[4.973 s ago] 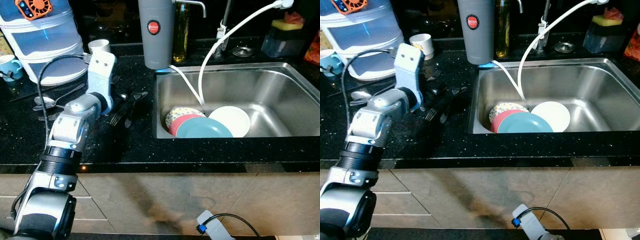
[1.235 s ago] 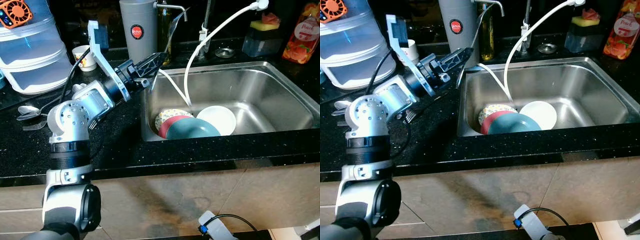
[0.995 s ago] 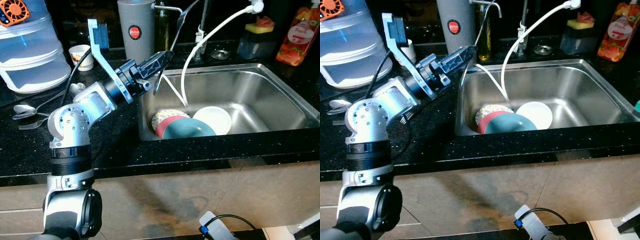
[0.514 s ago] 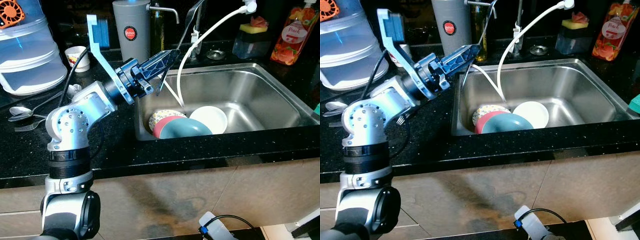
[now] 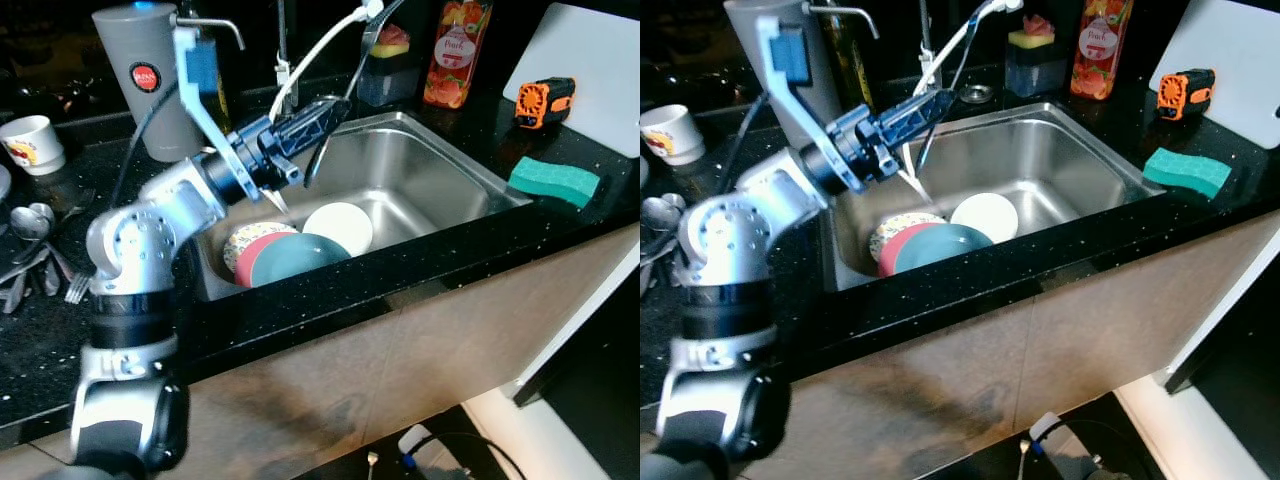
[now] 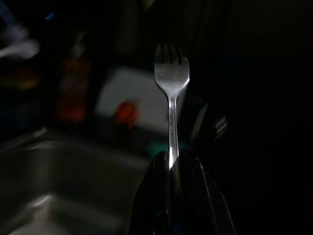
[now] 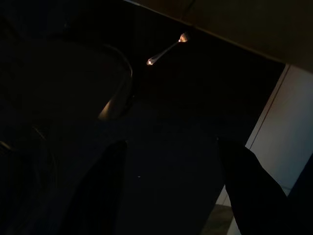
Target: Kitchen organization
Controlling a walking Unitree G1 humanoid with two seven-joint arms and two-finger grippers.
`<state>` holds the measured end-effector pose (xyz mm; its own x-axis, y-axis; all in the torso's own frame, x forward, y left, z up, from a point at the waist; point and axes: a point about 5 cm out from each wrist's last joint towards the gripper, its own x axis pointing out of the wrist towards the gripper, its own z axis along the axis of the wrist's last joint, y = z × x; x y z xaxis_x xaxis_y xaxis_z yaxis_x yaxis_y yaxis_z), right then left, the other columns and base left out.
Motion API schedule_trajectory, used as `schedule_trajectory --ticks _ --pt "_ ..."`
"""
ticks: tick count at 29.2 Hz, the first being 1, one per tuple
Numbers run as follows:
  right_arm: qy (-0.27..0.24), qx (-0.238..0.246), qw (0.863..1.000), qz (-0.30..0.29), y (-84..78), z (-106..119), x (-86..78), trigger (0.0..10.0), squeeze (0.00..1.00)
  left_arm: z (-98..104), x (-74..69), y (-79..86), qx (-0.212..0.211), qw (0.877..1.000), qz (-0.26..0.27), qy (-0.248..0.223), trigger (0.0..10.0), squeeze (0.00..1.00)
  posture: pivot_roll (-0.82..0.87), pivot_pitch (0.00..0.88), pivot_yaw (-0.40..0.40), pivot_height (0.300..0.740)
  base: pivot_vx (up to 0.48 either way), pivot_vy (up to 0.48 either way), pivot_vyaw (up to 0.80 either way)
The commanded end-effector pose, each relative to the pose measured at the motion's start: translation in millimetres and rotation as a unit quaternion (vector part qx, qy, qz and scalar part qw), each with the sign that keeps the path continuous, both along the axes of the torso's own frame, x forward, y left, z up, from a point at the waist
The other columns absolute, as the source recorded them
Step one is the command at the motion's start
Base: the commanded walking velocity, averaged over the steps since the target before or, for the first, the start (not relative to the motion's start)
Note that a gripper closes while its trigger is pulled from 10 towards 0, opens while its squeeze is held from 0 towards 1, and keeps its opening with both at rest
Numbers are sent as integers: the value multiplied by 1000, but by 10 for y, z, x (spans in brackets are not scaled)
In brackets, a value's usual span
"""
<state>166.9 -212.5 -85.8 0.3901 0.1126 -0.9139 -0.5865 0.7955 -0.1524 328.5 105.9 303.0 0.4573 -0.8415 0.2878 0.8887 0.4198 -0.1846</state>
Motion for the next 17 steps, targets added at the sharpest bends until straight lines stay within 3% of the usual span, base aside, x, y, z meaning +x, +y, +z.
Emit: schedule_trajectory --ticks 1,6,8,9,10,11,12,15,17 --pt "1 0 1000 8 31 1 17 10000 0 -53 33 -11 42 999 12 -9 10000 0 7 0 53 740 0 0 -788" --pt "0 1 1000 7 31 2 19 10000 0 -88 60 -55 98 995 14 -30 10000 0 2 0 56 740 0 0 -798" --pt "-6 3 1000 -1 32 4 24 10000 0 -139 128 -41 146 987 40 -44 10000 0 0 0 61 740 0 0 -247" --pt "-6 3 1000 -1 32 4 24 10000 0 -139 128 -41 146 987 40 -44 10000 0 0 0 61 740 0 0 0" --pt "-7 2 1000 -1 32 6 28 10000 0 -206 247 14 211 972 85 -58 10000 0 -1 0 63 740 0 0 0" --pt "-7 2 1000 -1 32 6 28 10000 0 -206 247 14 211 972 85 -58 10000 0 -1 0 63 740 0 0 0" --pt "-7 0 1000 1 33 6 29 10000 0 -265 340 73 274 951 119 -80 10000 0 -1 0 64 740 0 0 0" --pt "-7 -1 1000 2 32 5 28 10000 0 -316 397 107 322 932 134 -98 10000 0 -4 0 64 740 0 0 0" --pt "-7 -1 1000 2 30 5 26 10000 0 -385 465 144 387 900 158 -121 10000 0 -8 0 66 740 0 0 0"
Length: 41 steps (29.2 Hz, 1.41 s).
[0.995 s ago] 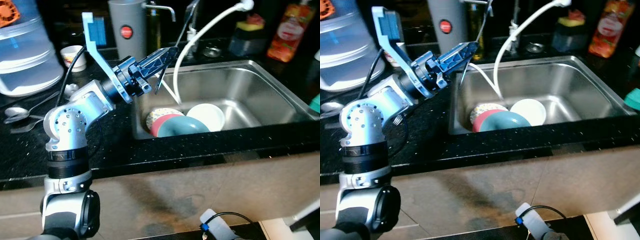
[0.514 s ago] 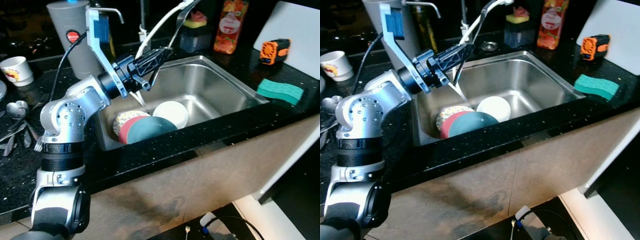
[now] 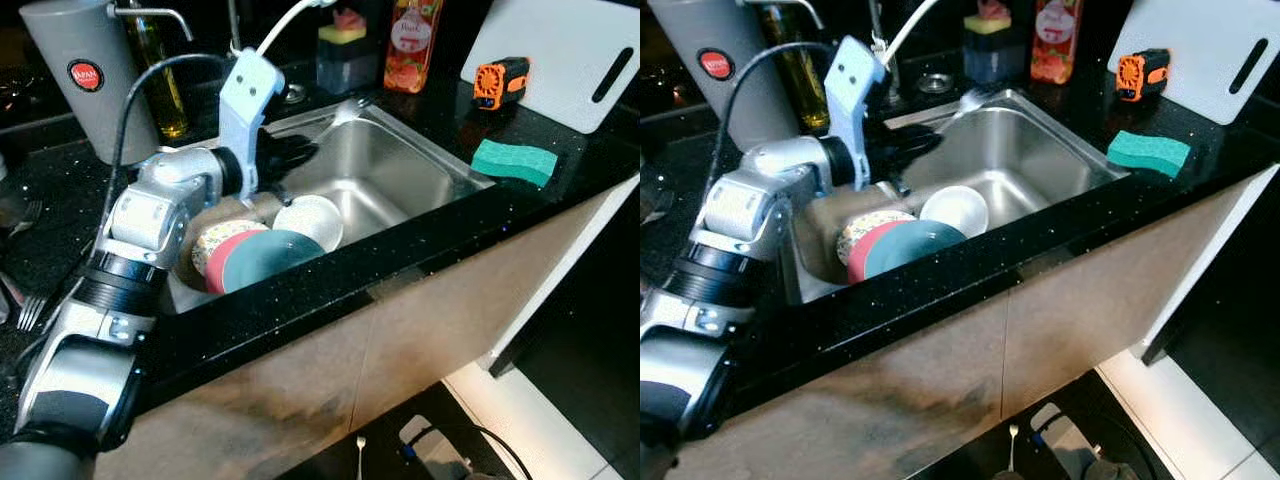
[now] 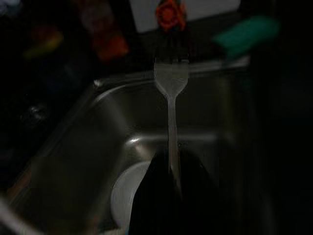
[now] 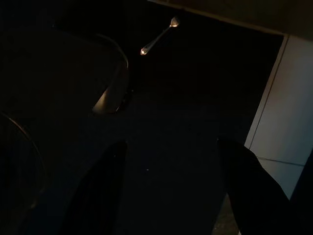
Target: Kitchen organization
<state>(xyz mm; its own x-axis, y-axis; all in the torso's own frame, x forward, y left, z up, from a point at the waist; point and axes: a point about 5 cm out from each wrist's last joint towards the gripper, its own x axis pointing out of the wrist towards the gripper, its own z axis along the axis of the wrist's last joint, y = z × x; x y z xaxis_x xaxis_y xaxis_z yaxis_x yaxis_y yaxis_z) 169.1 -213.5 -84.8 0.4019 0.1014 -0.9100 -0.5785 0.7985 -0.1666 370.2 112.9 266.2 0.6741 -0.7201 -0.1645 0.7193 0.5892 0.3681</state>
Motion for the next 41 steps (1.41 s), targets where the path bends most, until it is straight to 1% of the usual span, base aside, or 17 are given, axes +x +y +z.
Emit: schedule_trajectory --ticks 1,3,5,7,12,16,18,19,20,21,22,28,36,37,38,39,41 --pt "-1 3 1000 6 40 -5 4 10000 0 -17 48 74 50 998 22 -20 10000 0 -8 0 66 740 0 0 0" --pt "-1 3 1000 5 41 -6 3 10000 0 -49 78 91 91 995 30 -37 10000 0 -10 0 75 740 0 0 0" --pt "-2 2 1000 4 40 -6 2 10000 0 -120 126 74 172 981 22 -85 10000 0 -21 0 81 740 0 0 0" --pt "-2 2 1000 4 35 -7 -1 10000 0 -148 134 -10 194 974 -7 -119 10000 0 -25 0 81 740 0 0 0" --pt "-3 0 1000 4 38 -11 -9 10000 0 -272 138 -115 174 977 -50 -110 10000 0 -35 0 92 740 0 0 0" --pt "-5 1 1000 2 37 -13 -13 10000 0 -409 129 -137 151 983 -79 -60 10000 0 -35 0 93 740 0 0 0" --pt "-4 1 1000 1 37 -17 -25 10000 0 -486 153 -126 89 992 -89 -12 10000 0 -37 0 94 740 0 0 0" --pt "-4 1 1000 1 37 -17 -25 10000 0 -486 153 -126 89 992 -89 -12 10000 0 -37 0 94 740 0 0 0" --pt "-4 0 1000 1 37 -19 -29 10000 0 -511 158 -121 62 994 -93 10 10000 78 -35 0 93 740 0 0 0" --pt "-4 0 1000 2 37 -20 -31 10000 0 -530 156 -121 47 994 -99 25 10000 412 -36 0 93 740 0 0 0" --pt "-4 0 1000 1 38 -20 -31 10000 0 -544 153 -124 36 993 -106 37 10000 1000 -36 0 93 740 0 0 0" --pt "-4 1 1000 2 43 -23 -36 10000 0 -515 139 -124 16 990 -128 50 10000 1000 -33 0 89 740 0 0 0" --pt "-6 22 1000 -3 79 -16 -18 10000 0 -351 214 93 27 997 -66 -3 10000 1000 -16 0 85 740 0 0 0" --pt "-4 32 999 -5 93 -15 -18 10000 0 -276 225 154 8 999 -43 -18 10000 153 -12 0 85 740 0 0 0" --pt "-4 32 999 -5 93 -15 -18 10000 0 -276 225 154 8 999 -43 -18 10000 153 -12 0 85 740 0 0 0" --pt "0 46 999 -10 109 -17 -24 10000 0 -165 226 255 -23 999 -7 -42 10000 0 -12 0 85 740 0 0 463" --pt "4 52 999 -10 117 -19 -28 10000 0 -100 213 325 -49 997 20 -56 10000 0 -2 0 77 740 0 0 631"
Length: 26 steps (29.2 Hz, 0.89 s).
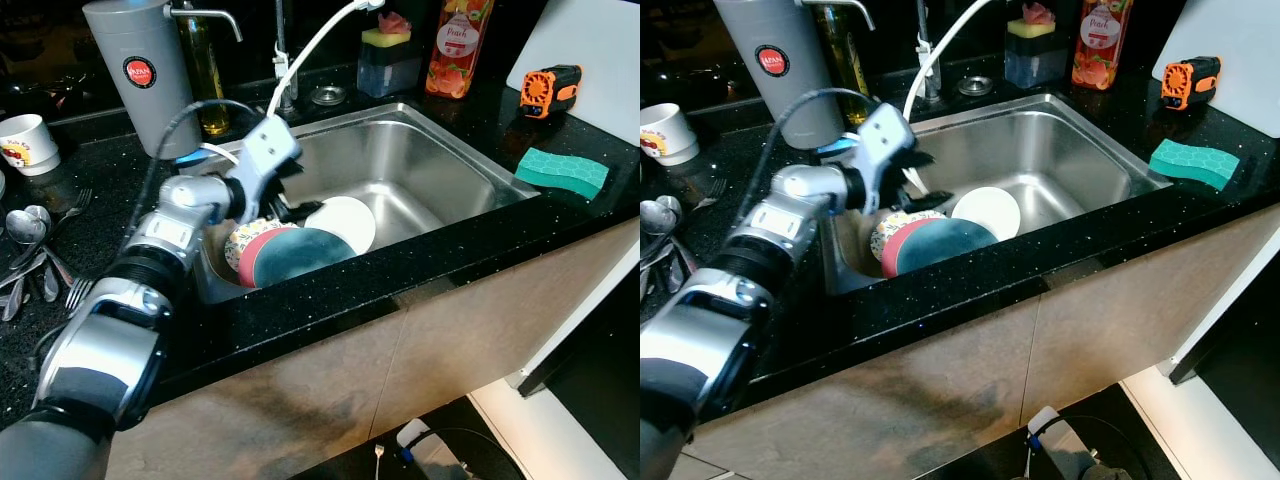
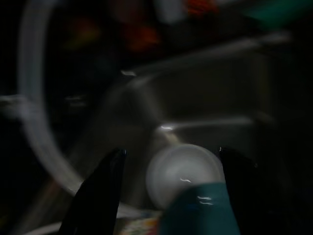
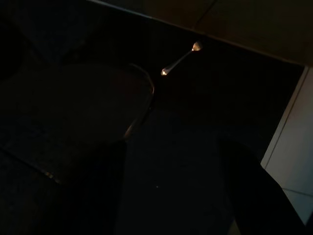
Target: Kitchen organization
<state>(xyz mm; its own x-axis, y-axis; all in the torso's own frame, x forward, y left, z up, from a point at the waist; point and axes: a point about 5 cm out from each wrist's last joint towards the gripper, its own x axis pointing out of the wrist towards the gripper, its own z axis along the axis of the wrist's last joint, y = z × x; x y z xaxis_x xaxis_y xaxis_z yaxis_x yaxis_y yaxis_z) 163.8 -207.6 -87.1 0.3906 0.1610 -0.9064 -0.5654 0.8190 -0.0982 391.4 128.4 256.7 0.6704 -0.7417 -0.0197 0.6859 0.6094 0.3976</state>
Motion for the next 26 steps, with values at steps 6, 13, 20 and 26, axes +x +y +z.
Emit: schedule_trajectory --ticks 6,13,20,26 --pt "4 10 1000 18 71 3 27 10000 0 -137 -71 593 -41 972 232 21 10000 0 22 0 75 740 0 0 800" --pt "10 16 1000 19 77 1 21 10000 0 -333 -272 616 -17 963 265 54 10000 0 42 0 68 740 0 0 800" --pt "6 13 1000 18 73 4 28 10000 0 -452 -364 675 11 946 312 83 10000 0 38 0 65 740 0 0 787" --pt "-2 1 1000 5 49 5 37 10000 0 -453 -312 603 12 947 308 95 10000 0 31 0 69 740 0 0 118"
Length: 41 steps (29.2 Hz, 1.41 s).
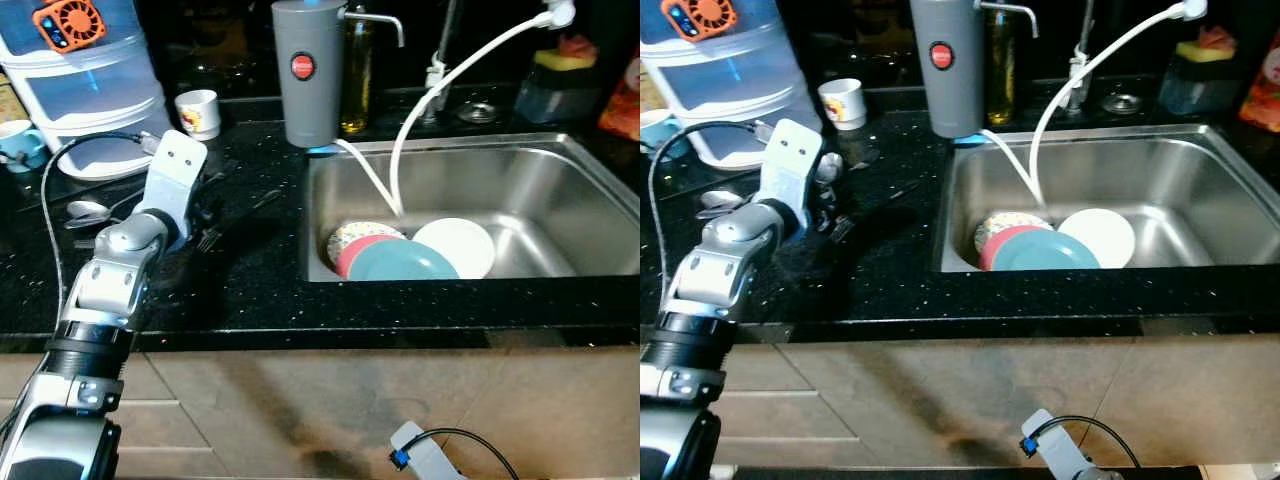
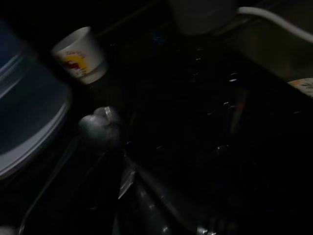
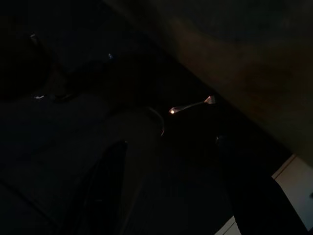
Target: Kitchen organization
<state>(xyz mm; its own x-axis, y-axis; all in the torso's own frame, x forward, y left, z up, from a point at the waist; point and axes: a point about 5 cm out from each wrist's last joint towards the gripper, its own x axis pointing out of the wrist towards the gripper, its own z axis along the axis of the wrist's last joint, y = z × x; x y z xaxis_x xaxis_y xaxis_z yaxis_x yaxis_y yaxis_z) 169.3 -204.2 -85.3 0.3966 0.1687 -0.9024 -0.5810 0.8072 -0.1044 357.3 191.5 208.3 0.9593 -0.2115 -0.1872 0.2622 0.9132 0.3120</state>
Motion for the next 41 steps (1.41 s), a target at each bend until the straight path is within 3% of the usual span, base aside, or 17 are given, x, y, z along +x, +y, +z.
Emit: schedule_trajectory --ticks 1,4,10,19,23,33,41 --pt "4 1 1000 -5 15 -12 -17 10000 0 35 39 -48 4 1000 -3 4 10000 0 26 0 70 740 0 0 0" --pt "3 0 1000 -5 12 -9 -12 10000 0 50 133 -114 -16 1000 -17 10 10000 0 14 0 72 740 0 0 0" --pt "2 -2 1000 -7 4 -9 -13 10000 0 8 199 -111 -13 999 -9 34 10000 0 3 0 78 740 0 0 0" --pt "8 1 1000 -5 -4 -15 -34 10000 0 -83 209 -62 -29 996 23 80 10000 0 2 0 72 740 0 0 0" --pt "10 9 1000 -12 -2 -18 -43 10000 0 6 197 -102 -48 997 11 62 10000 0 8 0 67 740 0 0 400" --pt "17 3 1000 2 -2 -19 -45 10000 0 523 103 -281 -122 992 -11 -41 10000 0 21 0 60 740 0 0 800" --pt "22 3 1000 4 -1 -22 -50 10000 0 437 12 -352 -119 992 -26 -16 10000 0 24 0 60 740 0 0 800"
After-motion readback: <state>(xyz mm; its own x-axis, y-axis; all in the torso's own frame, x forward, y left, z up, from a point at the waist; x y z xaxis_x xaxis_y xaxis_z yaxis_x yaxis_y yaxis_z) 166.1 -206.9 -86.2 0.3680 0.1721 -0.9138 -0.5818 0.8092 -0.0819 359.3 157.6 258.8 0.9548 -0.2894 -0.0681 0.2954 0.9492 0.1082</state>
